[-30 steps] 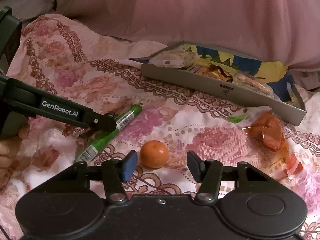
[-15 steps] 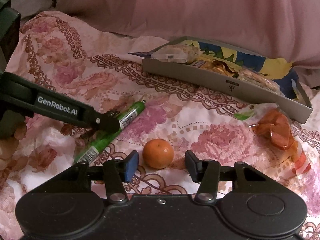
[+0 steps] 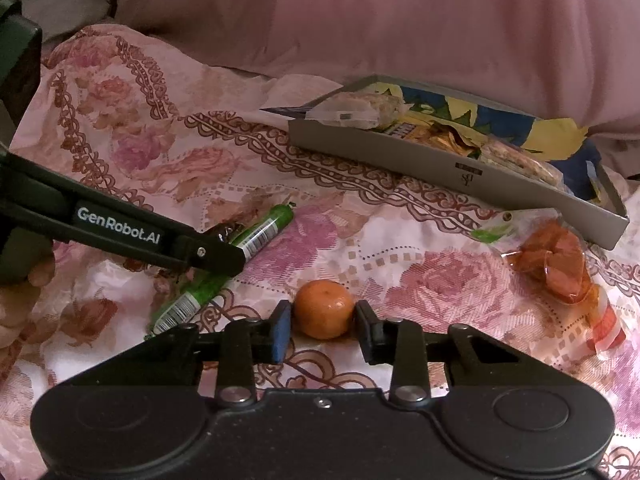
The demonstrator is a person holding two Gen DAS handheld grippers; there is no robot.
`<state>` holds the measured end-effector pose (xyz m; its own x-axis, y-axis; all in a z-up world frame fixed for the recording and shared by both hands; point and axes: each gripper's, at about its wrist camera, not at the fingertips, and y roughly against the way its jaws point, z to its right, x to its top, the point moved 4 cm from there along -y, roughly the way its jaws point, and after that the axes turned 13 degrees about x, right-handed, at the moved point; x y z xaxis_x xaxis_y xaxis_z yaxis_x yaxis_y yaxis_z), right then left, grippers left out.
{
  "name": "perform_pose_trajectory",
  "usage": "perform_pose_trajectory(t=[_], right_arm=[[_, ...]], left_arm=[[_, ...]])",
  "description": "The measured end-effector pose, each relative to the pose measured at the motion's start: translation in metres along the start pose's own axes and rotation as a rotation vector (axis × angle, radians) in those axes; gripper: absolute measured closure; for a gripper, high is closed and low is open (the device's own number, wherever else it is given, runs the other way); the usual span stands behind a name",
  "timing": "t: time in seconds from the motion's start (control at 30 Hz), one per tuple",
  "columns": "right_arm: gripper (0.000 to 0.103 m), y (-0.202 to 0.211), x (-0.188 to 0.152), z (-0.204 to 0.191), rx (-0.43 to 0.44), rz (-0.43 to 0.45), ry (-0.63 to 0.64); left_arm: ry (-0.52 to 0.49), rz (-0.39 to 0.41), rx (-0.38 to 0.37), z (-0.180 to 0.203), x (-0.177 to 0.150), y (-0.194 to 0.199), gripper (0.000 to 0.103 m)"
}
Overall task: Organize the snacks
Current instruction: 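Lower the left gripper onto the chocolate candy while the right gripper lowers onto the mandarin, then close both grippers on the chocolate candy and the mandarin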
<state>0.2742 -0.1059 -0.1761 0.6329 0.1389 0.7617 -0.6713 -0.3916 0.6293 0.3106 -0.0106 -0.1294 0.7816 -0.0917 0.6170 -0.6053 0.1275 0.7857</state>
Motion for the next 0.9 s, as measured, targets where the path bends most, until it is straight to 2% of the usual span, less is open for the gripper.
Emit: perform_pose_trajectory(t=[0.73, 0.9], right_arm=[[0.067, 0.012, 0.01, 0.003, -0.005, 0.045, 0.003], [0.067, 0.023, 0.023, 0.009, -0.028, 0.097, 0.005]], left_arm=[[0.047, 0.056, -0.052, 0.006, 0.002, 0.017, 0.053], [0.073, 0.105, -0.077, 0.006, 0.007, 0.026, 0.053]])
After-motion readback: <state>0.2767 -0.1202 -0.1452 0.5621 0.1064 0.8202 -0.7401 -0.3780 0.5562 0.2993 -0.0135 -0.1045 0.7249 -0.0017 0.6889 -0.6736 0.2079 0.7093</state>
